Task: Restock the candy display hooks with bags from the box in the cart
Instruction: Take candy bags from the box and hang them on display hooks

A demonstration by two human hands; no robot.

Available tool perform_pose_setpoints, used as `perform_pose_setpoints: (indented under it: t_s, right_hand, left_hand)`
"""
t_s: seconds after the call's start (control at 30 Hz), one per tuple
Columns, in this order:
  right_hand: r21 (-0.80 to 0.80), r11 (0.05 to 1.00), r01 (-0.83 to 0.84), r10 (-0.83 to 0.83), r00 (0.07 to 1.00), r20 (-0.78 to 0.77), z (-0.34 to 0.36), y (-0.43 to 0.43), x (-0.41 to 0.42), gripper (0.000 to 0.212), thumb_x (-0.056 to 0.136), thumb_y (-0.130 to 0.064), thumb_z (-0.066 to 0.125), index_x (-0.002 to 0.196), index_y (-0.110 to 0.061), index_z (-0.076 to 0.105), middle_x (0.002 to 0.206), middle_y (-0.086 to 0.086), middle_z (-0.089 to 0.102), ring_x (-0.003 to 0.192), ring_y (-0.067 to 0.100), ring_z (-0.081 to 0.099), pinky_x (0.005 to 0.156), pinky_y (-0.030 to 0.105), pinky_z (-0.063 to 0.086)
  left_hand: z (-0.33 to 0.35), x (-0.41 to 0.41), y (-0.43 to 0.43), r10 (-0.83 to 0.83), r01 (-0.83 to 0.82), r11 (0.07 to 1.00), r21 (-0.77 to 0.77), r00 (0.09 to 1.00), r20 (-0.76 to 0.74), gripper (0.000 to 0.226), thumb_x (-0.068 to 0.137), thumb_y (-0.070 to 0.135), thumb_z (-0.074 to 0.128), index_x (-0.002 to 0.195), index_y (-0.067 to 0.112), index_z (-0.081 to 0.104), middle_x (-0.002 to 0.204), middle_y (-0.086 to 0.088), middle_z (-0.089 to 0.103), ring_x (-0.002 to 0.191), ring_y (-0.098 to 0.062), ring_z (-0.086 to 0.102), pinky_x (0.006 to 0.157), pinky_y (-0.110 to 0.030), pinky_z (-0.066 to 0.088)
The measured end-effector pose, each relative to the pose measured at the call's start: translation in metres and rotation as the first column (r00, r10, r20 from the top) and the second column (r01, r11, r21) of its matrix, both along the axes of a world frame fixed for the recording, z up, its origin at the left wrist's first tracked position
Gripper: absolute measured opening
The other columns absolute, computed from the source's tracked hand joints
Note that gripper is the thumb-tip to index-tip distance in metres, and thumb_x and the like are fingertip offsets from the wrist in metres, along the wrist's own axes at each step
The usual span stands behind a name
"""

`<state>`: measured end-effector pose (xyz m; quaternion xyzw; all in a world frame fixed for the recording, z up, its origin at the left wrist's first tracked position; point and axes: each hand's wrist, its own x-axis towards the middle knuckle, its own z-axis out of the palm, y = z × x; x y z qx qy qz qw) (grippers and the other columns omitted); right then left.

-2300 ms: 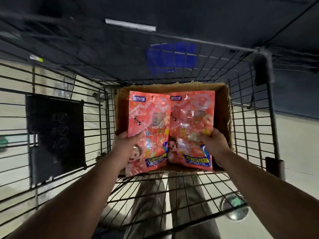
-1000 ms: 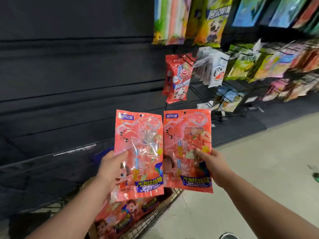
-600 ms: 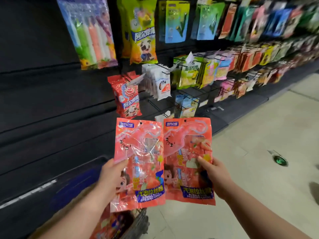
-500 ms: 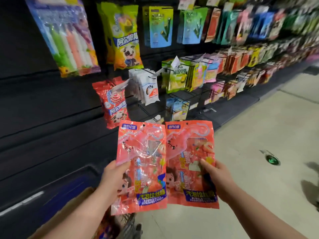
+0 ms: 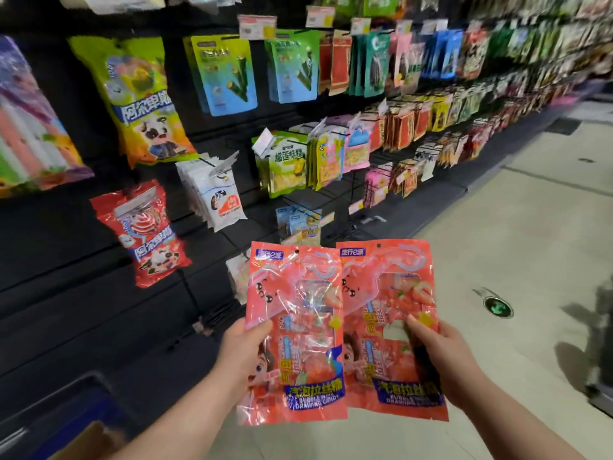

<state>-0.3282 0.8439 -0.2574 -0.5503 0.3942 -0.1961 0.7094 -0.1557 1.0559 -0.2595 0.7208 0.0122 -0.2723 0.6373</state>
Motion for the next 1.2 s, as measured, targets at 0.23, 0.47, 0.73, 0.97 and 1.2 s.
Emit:
perform_pose_setpoints:
  t_s: [0.23,0.47,0.73,0.97,1.2]
  right_hand:
    - [-0.002,0.999,0.047,-0.047,0.998,0.038,0.005,-0.034,0.009,0.016,0.092,-0.017,0.061,0.097,-0.003,0.064,0.087,0.021,0.074,0.072,0.035,0.072,0.059,0.037,0.059]
    - [-0.081,0.993,0.081,-0.079,0.997,0.024,0.012,-0.081,0.046,0.017,0.091,-0.016,0.061,0.099,-0.002,0.064,0.094,0.025,0.072,0.087,0.044,0.069,0.078,0.052,0.058]
    - [-0.163,0.985,0.051,-0.056,0.998,-0.023,0.023,-0.15,0.126,0.02,0.091,-0.023,0.062,0.1,-0.004,0.063,0.094,0.024,0.072,0.085,0.042,0.07,0.079,0.053,0.057]
    - [-0.162,0.985,-0.063,0.06,0.998,-0.019,0.025,-0.183,0.209,0.021,0.092,-0.025,0.059,0.102,-0.006,0.062,0.087,0.016,0.075,0.076,0.033,0.073,0.066,0.04,0.059]
    - [-0.128,0.974,-0.187,0.187,0.982,-0.013,0.017,-0.199,0.28,0.02,0.092,-0.02,0.058,0.102,-0.004,0.064,0.086,0.017,0.075,0.075,0.033,0.073,0.061,0.038,0.06]
  left_hand:
    - [0.009,0.013,-0.04,-0.041,0.04,0.999,0.016,0.997,0.059,0.009,0.093,0.012,0.058,0.094,0.012,0.067,0.096,-0.019,0.073,0.093,-0.038,0.069,0.092,-0.054,0.051]
    - [0.007,0.053,-0.085,-0.074,0.074,0.997,-0.007,0.996,0.052,0.011,0.094,0.018,0.058,0.097,0.013,0.067,0.09,-0.014,0.075,0.09,-0.036,0.07,0.092,-0.058,0.05]
    - [0.014,0.129,-0.151,-0.076,0.076,0.993,-0.095,0.997,0.012,0.011,0.095,0.016,0.056,0.1,0.015,0.066,0.091,-0.014,0.076,0.089,-0.035,0.071,0.09,-0.056,0.052]
    - [0.01,0.196,-0.17,-0.017,0.017,0.996,-0.084,1.0,0.003,0.013,0.096,0.019,0.055,0.1,0.01,0.064,0.085,-0.013,0.076,0.082,-0.031,0.073,0.08,-0.048,0.057]
    - [0.002,0.231,-0.163,0.167,-0.166,0.983,-0.073,0.986,0.001,0.012,0.095,0.011,0.056,0.096,0.009,0.068,0.087,-0.015,0.075,0.083,-0.033,0.071,0.078,-0.042,0.055]
